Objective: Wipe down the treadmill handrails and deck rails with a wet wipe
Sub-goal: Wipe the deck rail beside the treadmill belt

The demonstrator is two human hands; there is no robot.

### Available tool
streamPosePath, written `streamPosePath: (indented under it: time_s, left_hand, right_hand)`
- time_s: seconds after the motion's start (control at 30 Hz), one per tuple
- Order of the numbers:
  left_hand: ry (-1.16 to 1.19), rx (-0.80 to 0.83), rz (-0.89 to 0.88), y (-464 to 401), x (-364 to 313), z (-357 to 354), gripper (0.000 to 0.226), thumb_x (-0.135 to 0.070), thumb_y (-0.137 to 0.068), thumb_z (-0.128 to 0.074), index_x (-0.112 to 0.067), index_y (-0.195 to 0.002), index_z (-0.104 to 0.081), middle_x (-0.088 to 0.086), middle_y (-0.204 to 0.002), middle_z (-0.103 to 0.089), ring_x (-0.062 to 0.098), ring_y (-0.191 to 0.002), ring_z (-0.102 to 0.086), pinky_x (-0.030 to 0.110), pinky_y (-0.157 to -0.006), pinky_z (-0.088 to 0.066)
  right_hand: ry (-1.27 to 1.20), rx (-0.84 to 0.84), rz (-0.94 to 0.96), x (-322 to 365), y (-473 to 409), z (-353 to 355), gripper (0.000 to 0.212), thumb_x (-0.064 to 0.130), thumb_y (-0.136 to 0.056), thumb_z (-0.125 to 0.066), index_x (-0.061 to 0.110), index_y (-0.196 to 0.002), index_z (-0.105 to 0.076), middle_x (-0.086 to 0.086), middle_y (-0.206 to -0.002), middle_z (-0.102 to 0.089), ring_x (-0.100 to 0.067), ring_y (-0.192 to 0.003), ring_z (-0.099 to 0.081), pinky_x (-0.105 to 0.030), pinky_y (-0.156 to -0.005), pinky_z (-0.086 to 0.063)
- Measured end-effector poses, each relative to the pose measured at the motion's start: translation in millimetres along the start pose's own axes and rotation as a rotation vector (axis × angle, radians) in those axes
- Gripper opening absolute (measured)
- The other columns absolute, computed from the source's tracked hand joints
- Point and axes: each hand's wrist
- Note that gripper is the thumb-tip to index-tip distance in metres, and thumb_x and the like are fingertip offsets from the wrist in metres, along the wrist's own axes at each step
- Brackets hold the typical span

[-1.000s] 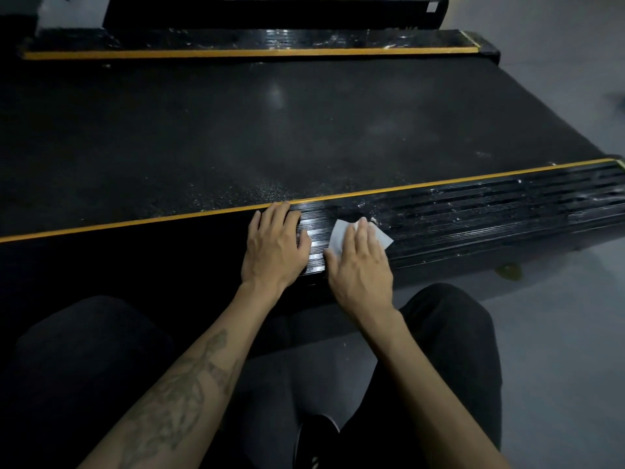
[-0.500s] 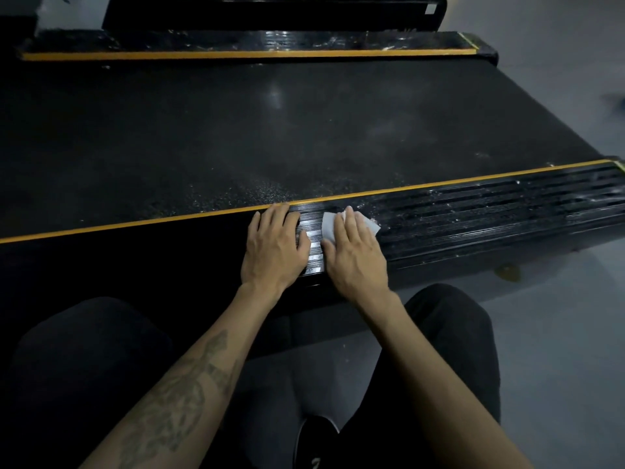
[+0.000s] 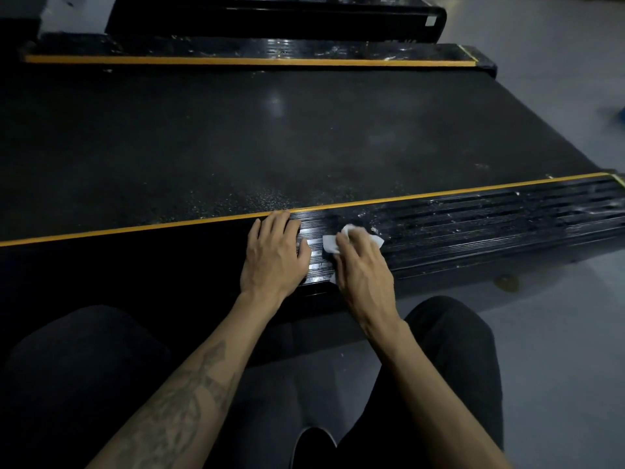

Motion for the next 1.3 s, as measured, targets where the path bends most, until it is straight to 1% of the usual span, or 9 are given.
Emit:
streamPosePath:
  time_s: [0.1, 0.2, 0.3, 0.4, 0.7, 0.93, 1.1, 1.2, 1.3]
  left_hand:
    - [0.000, -0.006, -0.003, -0.4, -0.1, -0.6, 0.039, -0.032, -0.099, -0.051, -0.010, -0.130, -0.062, 0.008, -0.143, -0.056, 0.026, -0.139, -0.047, 0.050, -0.119, -0.034]
    - [0.000, -0.022, -0.006, -0.3, 0.0, -1.1, 0.037, -0.030, -0.098, -0.053, -0.009, -0.127, -0.063, 0.009, -0.141, -0.058, 0.026, -0.137, -0.049, 0.050, -0.117, -0.035]
    - [-0.001, -0.022, -0.004, 0.0, 0.2, -0.8, 0.038, -0.030, -0.099, -0.053, -0.009, -0.128, -0.063, 0.009, -0.143, -0.057, 0.026, -0.137, -0.048, 0.050, -0.118, -0.035]
    - [-0.005, 0.002, 0.000, 0.1, 0.0, -0.1, 0.040, -0.032, -0.100, -0.051, -0.010, -0.132, -0.061, 0.008, -0.146, -0.054, 0.025, -0.141, -0.045, 0.049, -0.120, -0.032]
    - [-0.015, 0.005, -0.005, -0.4, 1.0, -1.8, 0.041, -0.033, -0.099, -0.049, -0.010, -0.131, -0.061, 0.009, -0.145, -0.055, 0.027, -0.139, -0.047, 0.050, -0.119, -0.034]
    - [-0.004, -0.003, 0.001, -1.4, 0.9, -1.9, 0.043, -0.033, -0.098, -0.048, -0.009, -0.131, -0.062, 0.009, -0.144, -0.056, 0.027, -0.139, -0.047, 0.051, -0.118, -0.034]
    - [0.004, -0.031, -0.015, -1.3, 0.1, -1.5, 0.047, -0.037, -0.096, -0.039, -0.009, -0.126, -0.063, 0.009, -0.139, -0.059, 0.027, -0.135, -0.051, 0.051, -0.116, -0.037]
    - [0.000, -0.036, -0.014, -0.8, 0.1, -1.7, 0.046, -0.037, -0.097, -0.039, -0.010, -0.125, -0.063, 0.009, -0.140, -0.058, 0.027, -0.135, -0.050, 0.050, -0.116, -0.037]
    - [-0.006, -0.022, -0.012, -0.5, 0.1, -1.0, 0.044, -0.036, -0.098, -0.041, -0.010, -0.127, -0.063, 0.009, -0.141, -0.058, 0.026, -0.136, -0.050, 0.050, -0.117, -0.037]
  right_hand:
    - [-0.013, 0.109, -0.048, 0.2, 5.3, -3.7, 0.051, -0.003, -0.082, -0.072, -0.001, -0.132, -0.061, -0.018, -0.142, -0.057, -0.036, -0.134, -0.054, -0.046, -0.103, -0.052]
    - [0.054, 0.145, -0.015, 4.7, 8.3, -10.0, 0.046, 0.017, -0.106, -0.051, -0.002, -0.147, -0.049, -0.023, -0.158, -0.040, -0.035, -0.150, -0.036, -0.047, -0.121, -0.034]
    - [0.083, 0.240, -0.054, 5.1, -3.3, -11.7, 0.062, 0.041, -0.111, -0.029, 0.002, -0.160, -0.025, -0.017, -0.170, -0.012, -0.025, -0.159, -0.009, -0.040, -0.128, -0.013]
    - [0.197, 0.302, -0.079, -3.0, -17.1, -9.1, 0.067, 0.044, -0.110, -0.017, 0.002, -0.162, -0.011, -0.017, -0.171, -0.001, -0.022, -0.159, 0.002, -0.035, -0.128, -0.003]
    - [0.232, 0.360, -0.013, -3.7, -28.7, -8.5, 0.062, 0.039, -0.113, -0.017, 0.004, -0.163, -0.008, -0.015, -0.171, -0.002, -0.022, -0.159, 0.004, -0.035, -0.128, -0.001]
    - [0.277, 0.320, -0.121, 2.9, -17.7, -16.6, 0.065, 0.040, -0.111, -0.011, 0.000, -0.162, -0.005, -0.021, -0.170, -0.001, -0.027, -0.159, 0.003, -0.037, -0.127, -0.005]
    - [0.132, 0.239, -0.082, 0.0, -20.8, -10.0, 0.059, 0.036, -0.112, -0.028, -0.002, -0.157, -0.024, -0.019, -0.167, -0.022, -0.026, -0.158, -0.013, -0.035, -0.127, -0.015]
    - [0.109, 0.110, 0.014, 2.5, -18.8, -9.3, 0.047, 0.026, -0.104, -0.058, -0.005, -0.140, -0.053, -0.025, -0.152, -0.048, -0.033, -0.147, -0.041, -0.039, -0.124, -0.025]
    - [0.142, 0.190, 0.056, 0.4, -30.6, -7.4, 0.058, 0.035, -0.109, -0.045, -0.002, -0.154, -0.037, -0.022, -0.164, -0.030, -0.027, -0.156, -0.023, -0.026, -0.123, 0.000]
Point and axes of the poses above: each hand's wrist, its own y-axis away from the middle knuckle, its own z-axis out of the back of the hand, x = y × z
